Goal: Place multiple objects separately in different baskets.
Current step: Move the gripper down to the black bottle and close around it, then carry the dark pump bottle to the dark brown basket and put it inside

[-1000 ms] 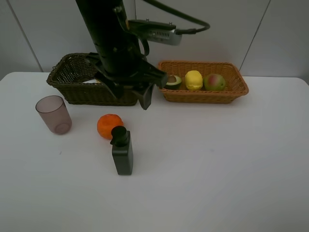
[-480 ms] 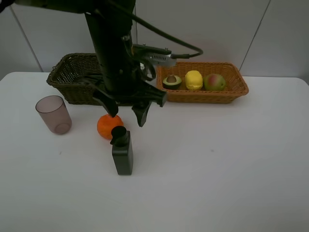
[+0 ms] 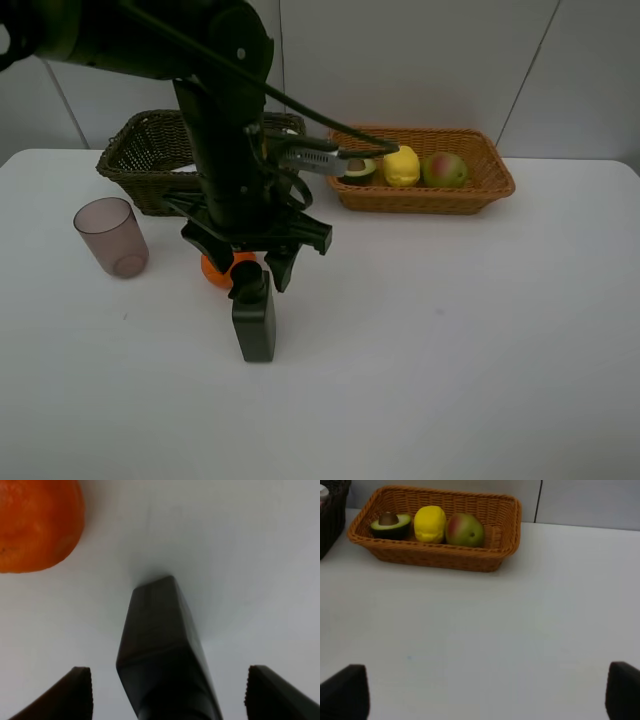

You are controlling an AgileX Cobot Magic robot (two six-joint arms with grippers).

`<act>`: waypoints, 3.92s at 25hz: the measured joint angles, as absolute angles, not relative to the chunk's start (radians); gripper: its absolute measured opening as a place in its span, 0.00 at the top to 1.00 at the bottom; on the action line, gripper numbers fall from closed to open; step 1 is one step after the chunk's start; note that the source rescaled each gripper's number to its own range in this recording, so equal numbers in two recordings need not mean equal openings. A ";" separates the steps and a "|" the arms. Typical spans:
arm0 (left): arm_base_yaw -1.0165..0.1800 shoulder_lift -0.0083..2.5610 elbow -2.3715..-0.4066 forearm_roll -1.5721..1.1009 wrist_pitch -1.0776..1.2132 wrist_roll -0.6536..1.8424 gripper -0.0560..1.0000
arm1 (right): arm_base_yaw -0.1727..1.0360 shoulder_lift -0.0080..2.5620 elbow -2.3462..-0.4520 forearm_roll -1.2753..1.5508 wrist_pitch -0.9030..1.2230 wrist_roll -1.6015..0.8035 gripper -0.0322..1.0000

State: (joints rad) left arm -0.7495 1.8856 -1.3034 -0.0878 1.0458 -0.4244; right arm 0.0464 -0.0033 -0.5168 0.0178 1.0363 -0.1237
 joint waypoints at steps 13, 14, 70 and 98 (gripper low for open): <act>-0.749 1.921 -1.236 -0.147 0.921 -0.463 0.16 | 0.046 -0.003 -0.517 0.018 1.036 -0.124 0.00; -0.749 1.925 -1.236 -0.148 0.917 -0.463 0.16 | 0.046 -0.003 -0.517 0.018 1.036 -0.124 0.00; -0.759 1.955 -1.236 -0.090 0.959 -0.461 0.46 | 0.046 -0.003 -0.517 0.018 1.036 -0.124 0.00; -0.759 1.868 -1.586 0.006 1.213 -0.434 0.46 | 0.046 -0.003 -0.517 0.018 1.036 -0.124 0.00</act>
State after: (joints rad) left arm -0.7591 1.8680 -1.5858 0.0056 1.2125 -0.4338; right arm 0.0464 -0.0033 -0.5168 0.0178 1.0363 -0.1237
